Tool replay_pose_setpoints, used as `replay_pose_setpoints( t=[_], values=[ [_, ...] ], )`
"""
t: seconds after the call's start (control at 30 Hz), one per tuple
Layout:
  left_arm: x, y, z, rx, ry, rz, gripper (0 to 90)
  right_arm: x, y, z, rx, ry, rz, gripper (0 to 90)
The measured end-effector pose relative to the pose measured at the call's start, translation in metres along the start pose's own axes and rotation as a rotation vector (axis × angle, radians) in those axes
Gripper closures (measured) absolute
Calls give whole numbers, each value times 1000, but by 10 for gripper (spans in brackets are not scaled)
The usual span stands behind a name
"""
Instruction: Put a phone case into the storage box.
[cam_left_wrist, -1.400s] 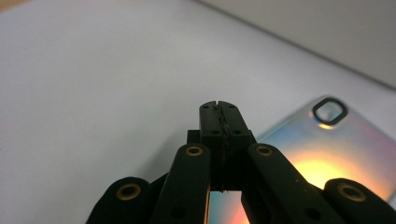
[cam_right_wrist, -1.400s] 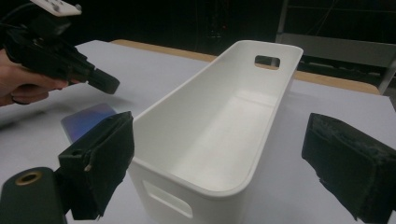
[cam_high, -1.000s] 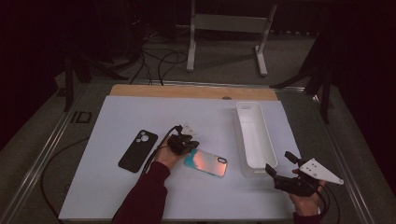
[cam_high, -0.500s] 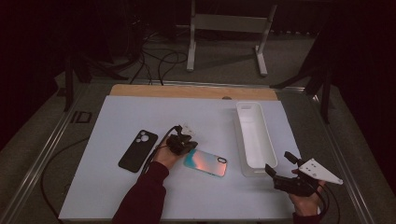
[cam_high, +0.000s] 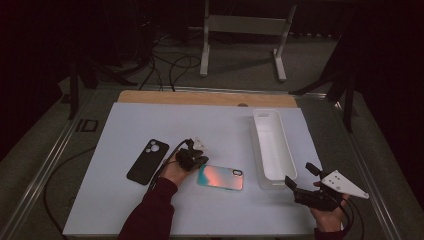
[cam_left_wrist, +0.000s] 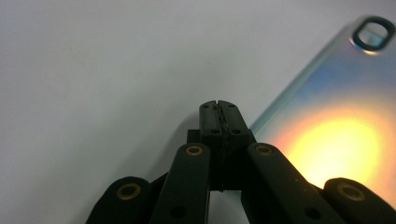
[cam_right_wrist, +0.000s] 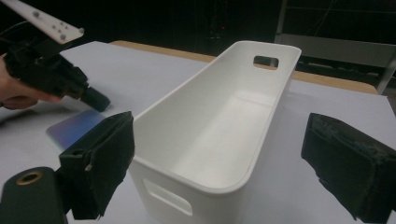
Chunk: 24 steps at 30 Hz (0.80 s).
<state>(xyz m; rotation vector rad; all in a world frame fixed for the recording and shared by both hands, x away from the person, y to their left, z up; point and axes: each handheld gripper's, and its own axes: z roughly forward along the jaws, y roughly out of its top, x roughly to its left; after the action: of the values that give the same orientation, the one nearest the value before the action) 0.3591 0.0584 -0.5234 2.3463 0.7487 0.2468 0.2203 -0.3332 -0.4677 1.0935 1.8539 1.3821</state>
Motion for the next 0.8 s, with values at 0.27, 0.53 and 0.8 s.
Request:
replay_pose_setpoints(
  t=[0.27,0.53,0.8],
  values=[
    [-23,-20,-15,-15,-14,10,900,0,0,0,1,2,-5,95],
    [-38,-33,-24,-42,-23,0,900,1,0,1,0,1,-9,95],
    [-33,-31,-44,-171,17,-42,827,0,-1,1,0,-6,-5,94]
  ],
)
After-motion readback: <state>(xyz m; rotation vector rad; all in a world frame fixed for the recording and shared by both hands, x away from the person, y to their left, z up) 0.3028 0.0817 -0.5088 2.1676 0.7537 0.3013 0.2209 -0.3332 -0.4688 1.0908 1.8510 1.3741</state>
